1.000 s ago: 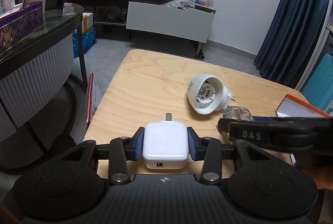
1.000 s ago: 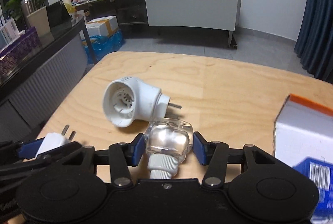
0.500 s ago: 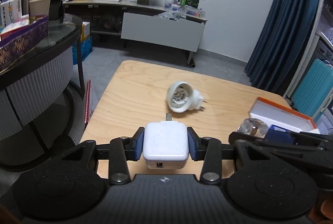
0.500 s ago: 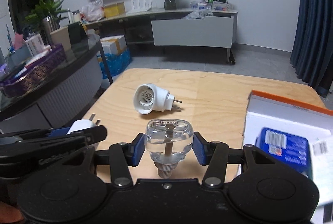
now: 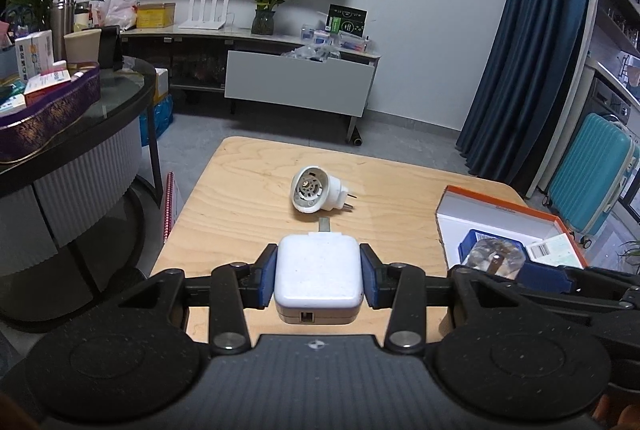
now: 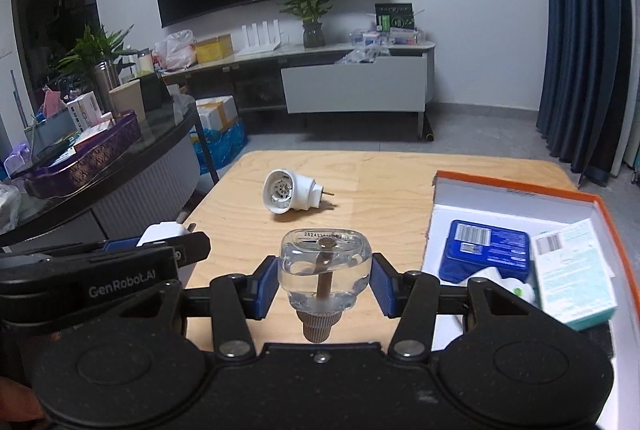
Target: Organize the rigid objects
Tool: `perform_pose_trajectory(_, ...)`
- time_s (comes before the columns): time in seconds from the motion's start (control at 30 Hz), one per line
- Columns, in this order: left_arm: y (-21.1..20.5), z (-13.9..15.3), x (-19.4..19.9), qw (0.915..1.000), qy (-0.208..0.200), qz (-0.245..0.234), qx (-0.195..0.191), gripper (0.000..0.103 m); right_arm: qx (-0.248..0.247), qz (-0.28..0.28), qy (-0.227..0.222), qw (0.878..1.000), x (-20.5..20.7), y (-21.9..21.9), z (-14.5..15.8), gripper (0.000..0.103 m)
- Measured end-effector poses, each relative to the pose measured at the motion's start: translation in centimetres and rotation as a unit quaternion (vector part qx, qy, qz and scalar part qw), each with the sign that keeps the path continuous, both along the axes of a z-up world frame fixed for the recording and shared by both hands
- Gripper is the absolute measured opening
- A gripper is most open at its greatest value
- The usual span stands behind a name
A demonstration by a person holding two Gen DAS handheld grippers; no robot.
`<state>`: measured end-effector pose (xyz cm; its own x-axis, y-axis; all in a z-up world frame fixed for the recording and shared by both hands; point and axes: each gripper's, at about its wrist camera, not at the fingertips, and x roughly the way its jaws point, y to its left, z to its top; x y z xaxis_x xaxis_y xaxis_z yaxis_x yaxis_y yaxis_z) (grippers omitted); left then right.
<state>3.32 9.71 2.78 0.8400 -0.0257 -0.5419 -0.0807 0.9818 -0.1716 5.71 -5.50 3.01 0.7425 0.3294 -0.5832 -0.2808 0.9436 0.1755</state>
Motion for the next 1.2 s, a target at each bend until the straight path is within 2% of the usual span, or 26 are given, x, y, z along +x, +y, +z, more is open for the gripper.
perform_pose_trajectory(0.37, -1.2, 0.7, -1.9, 0.9999, -0.009, 0.000, 0.014, 0.042, 0.006, -0.013, -0.019, 1.000, -2.9, -1.7, 0.9, 0.060)
perform_pose_trajectory(1.2, -3.7, 1.4, -3.5, 0.9986, -0.031, -0.031, 0.029, 0.042, 0.012, -0.041, -0.041, 0.998, -5.5, -4.5, 2.3, 0.060)
